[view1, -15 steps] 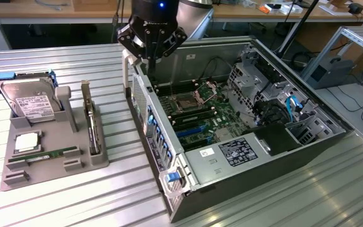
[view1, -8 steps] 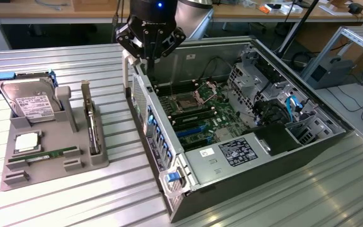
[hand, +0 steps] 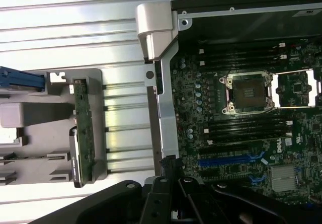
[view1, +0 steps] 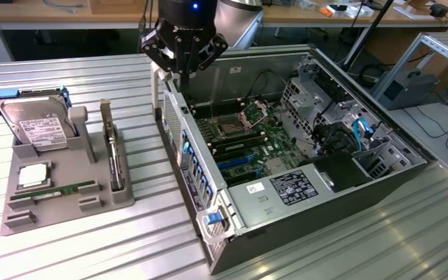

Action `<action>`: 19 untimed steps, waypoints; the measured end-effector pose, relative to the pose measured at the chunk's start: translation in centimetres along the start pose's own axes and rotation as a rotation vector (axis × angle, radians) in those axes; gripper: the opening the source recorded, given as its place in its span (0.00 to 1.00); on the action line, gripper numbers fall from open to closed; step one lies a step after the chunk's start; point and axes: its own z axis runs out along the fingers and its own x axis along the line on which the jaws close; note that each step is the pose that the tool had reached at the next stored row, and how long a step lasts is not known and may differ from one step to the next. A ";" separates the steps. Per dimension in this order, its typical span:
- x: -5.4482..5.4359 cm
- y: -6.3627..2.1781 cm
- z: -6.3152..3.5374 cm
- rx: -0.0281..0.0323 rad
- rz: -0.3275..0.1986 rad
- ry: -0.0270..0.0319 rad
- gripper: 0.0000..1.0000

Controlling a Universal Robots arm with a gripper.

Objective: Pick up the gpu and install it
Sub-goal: 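Reach for the gpu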

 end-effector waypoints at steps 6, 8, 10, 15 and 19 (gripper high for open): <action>0.2 -0.01 -0.01 0.0000 0.000 0.0000 0.11; 0.2 -0.02 -0.01 0.0000 0.000 0.0000 0.11; 0.3 -0.02 -0.01 0.0000 0.000 0.0000 0.11; 1.2 -0.10 -0.03 0.0000 0.000 0.0000 0.11; 1.4 -0.12 -0.04 0.0000 0.000 0.0000 0.11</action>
